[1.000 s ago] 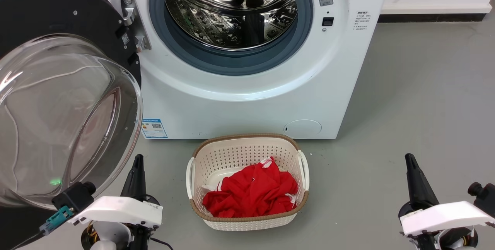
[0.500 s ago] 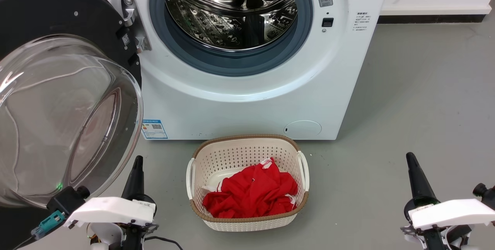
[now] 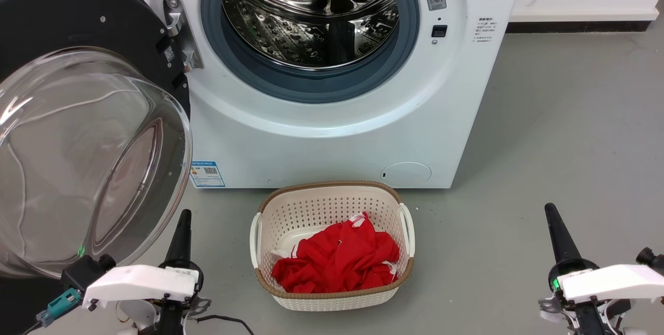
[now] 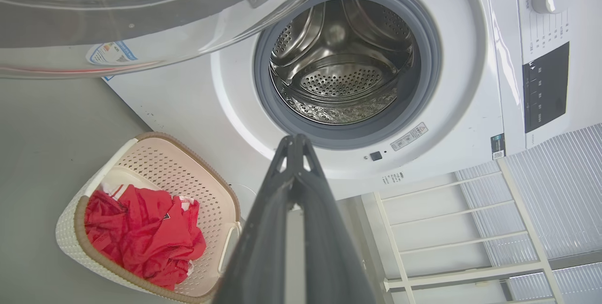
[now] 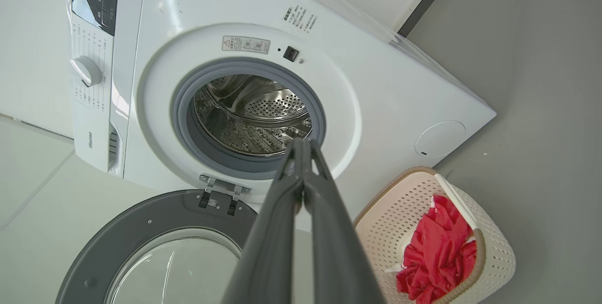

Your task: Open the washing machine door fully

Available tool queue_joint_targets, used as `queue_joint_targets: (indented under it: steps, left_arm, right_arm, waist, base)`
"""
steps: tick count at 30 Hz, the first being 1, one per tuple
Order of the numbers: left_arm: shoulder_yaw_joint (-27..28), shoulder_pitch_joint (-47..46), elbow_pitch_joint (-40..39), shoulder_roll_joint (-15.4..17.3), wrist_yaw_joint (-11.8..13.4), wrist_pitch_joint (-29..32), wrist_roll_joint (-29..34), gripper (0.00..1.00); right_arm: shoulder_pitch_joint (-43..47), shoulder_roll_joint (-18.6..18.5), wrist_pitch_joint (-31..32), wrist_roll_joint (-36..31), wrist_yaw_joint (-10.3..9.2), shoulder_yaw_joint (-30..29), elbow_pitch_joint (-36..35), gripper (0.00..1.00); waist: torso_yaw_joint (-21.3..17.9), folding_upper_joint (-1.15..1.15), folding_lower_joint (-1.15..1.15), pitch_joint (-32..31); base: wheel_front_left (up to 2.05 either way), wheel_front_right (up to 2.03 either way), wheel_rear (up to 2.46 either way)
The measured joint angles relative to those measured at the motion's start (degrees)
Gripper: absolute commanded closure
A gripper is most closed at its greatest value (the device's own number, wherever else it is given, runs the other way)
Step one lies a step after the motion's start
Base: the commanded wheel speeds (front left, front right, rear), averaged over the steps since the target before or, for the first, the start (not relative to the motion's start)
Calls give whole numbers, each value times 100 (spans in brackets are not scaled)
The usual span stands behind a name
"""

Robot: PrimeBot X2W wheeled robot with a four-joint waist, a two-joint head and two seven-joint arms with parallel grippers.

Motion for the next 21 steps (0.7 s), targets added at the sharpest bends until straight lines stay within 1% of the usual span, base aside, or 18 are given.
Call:
queue_joint_targets:
  steps: [21]
  left_arm:
    - [126, -1, 5, -26, -127, 293, -1138, 100]
  right_arm:
    - [-121, -1, 253, 1196, 0, -87, 114, 100]
  waist:
    - [1, 0, 0, -27]
  base:
    - [0, 0, 0]
